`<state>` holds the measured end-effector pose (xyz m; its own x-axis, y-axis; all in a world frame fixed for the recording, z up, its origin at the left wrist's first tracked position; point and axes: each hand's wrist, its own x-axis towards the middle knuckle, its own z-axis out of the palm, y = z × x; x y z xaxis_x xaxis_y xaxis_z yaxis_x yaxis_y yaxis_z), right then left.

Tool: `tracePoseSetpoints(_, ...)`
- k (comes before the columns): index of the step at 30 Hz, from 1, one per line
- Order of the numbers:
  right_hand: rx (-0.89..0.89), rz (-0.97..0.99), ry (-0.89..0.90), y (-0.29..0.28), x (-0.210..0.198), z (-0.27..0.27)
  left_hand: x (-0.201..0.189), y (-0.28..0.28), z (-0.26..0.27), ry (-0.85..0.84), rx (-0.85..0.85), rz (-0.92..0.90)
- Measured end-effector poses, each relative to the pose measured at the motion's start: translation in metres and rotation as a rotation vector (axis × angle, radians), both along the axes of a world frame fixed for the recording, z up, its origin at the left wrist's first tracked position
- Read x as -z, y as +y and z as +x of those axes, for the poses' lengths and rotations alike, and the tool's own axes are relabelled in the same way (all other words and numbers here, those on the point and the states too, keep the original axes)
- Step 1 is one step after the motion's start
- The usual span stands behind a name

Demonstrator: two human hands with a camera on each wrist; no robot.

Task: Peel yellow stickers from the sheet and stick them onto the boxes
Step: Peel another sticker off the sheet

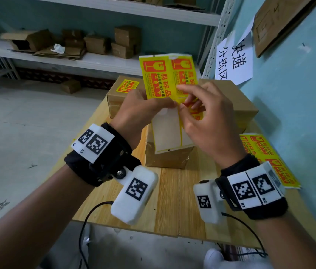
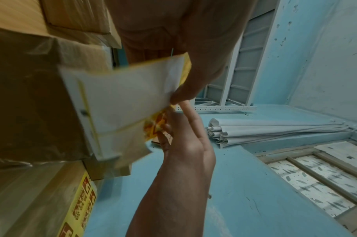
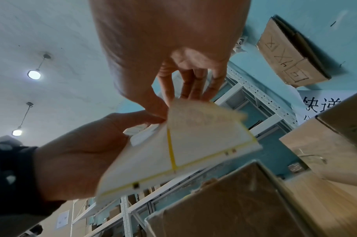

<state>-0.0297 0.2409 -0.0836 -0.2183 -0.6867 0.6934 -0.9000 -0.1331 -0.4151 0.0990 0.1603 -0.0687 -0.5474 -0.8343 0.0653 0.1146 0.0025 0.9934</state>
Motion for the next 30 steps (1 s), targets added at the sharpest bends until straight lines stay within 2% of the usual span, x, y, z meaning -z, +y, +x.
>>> tracePoseSetpoints(4, 0.055, 0.004, 0.068, 0.0006, -0.0001, 0.0017, -0.0023, 0.0033, 0.0009, 0.036, 0.054, 0.048)
tracePoseSetpoints(8, -0.016, -0.002, 0.010, 0.0005, -0.0011, 0.0002, -0.0032, 0.0042, 0.0021, 0.060, 0.094, 0.108)
tracePoseSetpoints(14, -0.029, -0.105, -0.068, -0.0012, 0.0005, -0.0015, -0.0025, 0.0031, 0.0011, 0.069, 0.074, 0.122)
tracePoseSetpoints(20, 0.074, -0.145, 0.006, -0.0010, 0.0034, -0.0055, -0.0018, 0.0037, 0.0004, 0.093, 0.082, 0.148)
tracePoseSetpoints(30, 0.022, -0.117, -0.039, 0.0003, 0.0010, -0.0025, -0.0017, 0.0032, 0.0015, 0.142, 0.108, 0.268)
